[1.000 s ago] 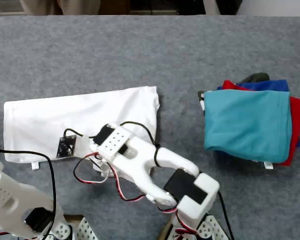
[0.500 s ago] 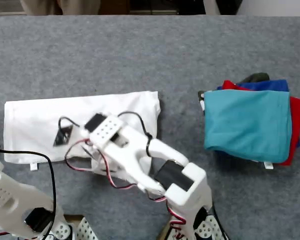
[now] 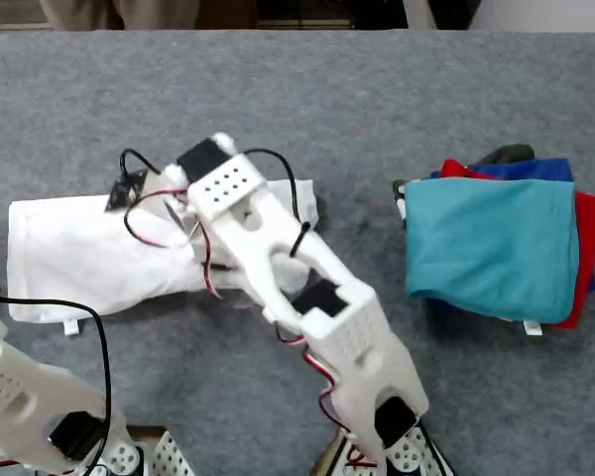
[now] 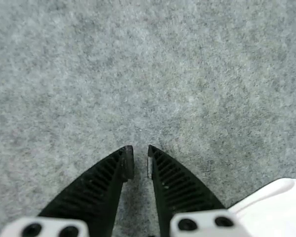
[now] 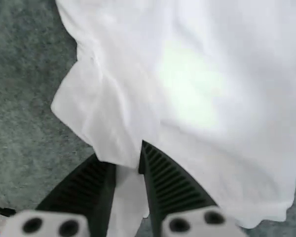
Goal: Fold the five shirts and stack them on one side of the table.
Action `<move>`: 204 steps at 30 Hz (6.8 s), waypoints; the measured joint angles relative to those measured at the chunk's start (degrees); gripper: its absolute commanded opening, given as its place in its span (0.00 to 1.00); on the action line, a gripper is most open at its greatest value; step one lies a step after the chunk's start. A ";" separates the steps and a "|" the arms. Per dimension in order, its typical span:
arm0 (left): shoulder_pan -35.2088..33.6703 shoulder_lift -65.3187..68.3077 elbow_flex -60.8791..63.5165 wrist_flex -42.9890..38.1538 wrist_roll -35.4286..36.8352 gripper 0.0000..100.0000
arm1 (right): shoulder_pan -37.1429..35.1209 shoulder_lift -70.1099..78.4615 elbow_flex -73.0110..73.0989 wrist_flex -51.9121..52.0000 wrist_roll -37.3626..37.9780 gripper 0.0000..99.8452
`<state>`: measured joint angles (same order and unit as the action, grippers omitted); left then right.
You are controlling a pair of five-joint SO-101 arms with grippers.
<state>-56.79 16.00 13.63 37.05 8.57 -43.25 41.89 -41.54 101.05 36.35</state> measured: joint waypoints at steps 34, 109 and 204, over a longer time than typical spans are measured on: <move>0.00 0.00 0.00 0.00 0.00 0.07 | 1.49 -6.95 -6.59 0.18 2.29 0.01; 2.46 0.00 -9.41 13.10 -5.27 0.14 | 7.56 7.82 -42.73 0.35 -10.37 0.01; 19.43 -5.89 -33.32 63.21 -23.56 0.02 | 20.31 -26.99 17.58 -40.00 -17.93 0.01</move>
<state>-37.36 10.11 -19.69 100.26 -14.99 -22.95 14.90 -23.96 61.05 18.42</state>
